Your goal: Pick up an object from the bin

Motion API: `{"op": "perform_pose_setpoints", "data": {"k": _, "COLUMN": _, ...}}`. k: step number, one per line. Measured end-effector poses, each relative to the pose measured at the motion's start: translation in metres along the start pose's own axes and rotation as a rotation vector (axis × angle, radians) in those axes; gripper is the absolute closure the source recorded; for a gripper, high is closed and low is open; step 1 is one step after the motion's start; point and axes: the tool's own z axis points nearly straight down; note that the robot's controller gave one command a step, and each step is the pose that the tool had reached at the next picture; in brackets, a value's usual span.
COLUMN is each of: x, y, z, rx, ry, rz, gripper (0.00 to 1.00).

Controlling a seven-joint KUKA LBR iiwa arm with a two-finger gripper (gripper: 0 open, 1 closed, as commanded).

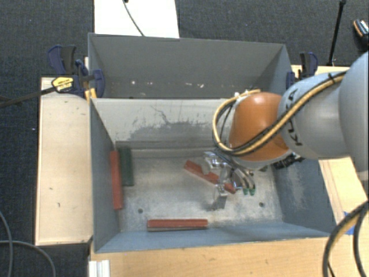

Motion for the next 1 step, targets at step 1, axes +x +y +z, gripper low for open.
{"op": "perform_pose_setpoints", "data": {"k": 1, "x": -0.0268, "y": -0.025, "z": 0.0026, "rx": -0.002, "ry": -0.011, "rz": 0.072, "gripper": 0.0}}
